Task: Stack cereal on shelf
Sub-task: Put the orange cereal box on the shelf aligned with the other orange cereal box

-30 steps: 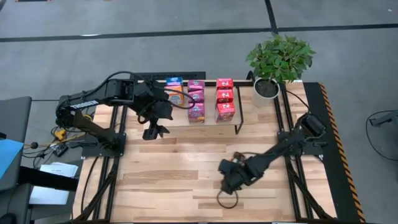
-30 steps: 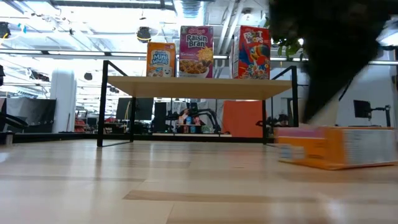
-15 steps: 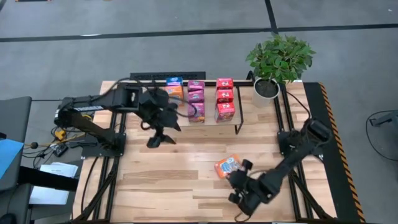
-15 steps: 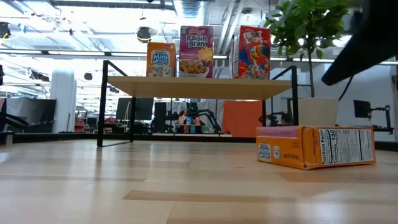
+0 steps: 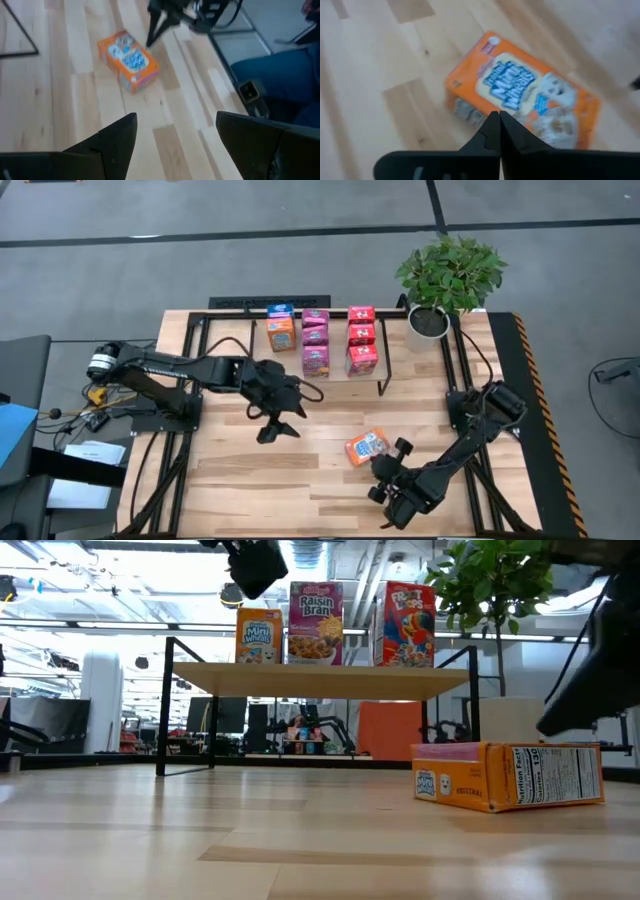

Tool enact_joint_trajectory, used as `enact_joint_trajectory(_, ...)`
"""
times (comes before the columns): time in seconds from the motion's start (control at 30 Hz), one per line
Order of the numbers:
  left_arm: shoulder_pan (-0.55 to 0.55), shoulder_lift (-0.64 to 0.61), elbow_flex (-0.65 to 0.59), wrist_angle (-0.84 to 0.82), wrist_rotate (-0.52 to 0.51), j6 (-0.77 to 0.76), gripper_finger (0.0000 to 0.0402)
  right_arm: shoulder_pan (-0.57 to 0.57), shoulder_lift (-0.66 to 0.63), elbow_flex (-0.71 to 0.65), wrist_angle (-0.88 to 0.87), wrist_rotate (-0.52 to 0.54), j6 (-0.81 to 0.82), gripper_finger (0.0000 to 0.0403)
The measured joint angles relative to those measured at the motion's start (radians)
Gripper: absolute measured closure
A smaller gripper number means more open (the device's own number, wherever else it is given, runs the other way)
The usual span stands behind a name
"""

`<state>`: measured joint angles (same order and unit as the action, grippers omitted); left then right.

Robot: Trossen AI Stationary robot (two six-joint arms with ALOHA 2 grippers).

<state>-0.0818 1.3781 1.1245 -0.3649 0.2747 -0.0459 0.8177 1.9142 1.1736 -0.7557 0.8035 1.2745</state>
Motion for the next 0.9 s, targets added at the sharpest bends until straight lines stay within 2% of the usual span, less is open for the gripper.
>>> enact_joint_trajectory(0.3, -0.028, 0.0, -0.145, 0.309, -0.021, -0.07, 0.014, 0.057, 0.036, 0.0, -0.026, -0.013, 0.142, 0.0365)
enact_joint_trajectory(0.37, -0.029, 0.0, -0.167, 0.337, -0.046, -0.084, 0.014, 0.063, 0.041, 0.0, -0.007, 0.026, 0.141, 0.0371)
enact_joint_trajectory(0.47, -0.031, 0.0, -0.174, 0.351, -0.07, -0.098, 0.014, 0.064, 0.022, 0.024, -0.014, 0.157, 0.086, 0.0385)
enact_joint_trajectory(0.53, -0.034, 0.0, -0.185, 0.381, -0.067, -0.099, 0.014, 0.063, 0.015, 0.025, -0.04, 0.197, 0.082, 0.0392)
enact_joint_trajectory(0.7, -0.054, 0.0, -0.244, 0.544, -0.075, -0.098, 0.014, 0.04, 0.018, -0.003, -0.035, 0.195, 0.093, 0.0383)
enact_joint_trajectory(0.9, -0.056, 0.0, -0.284, 0.568, -0.135, -0.13, 0.014, 0.049, 0.022, -0.042, 0.035, 0.19, 0.138, 0.0359)
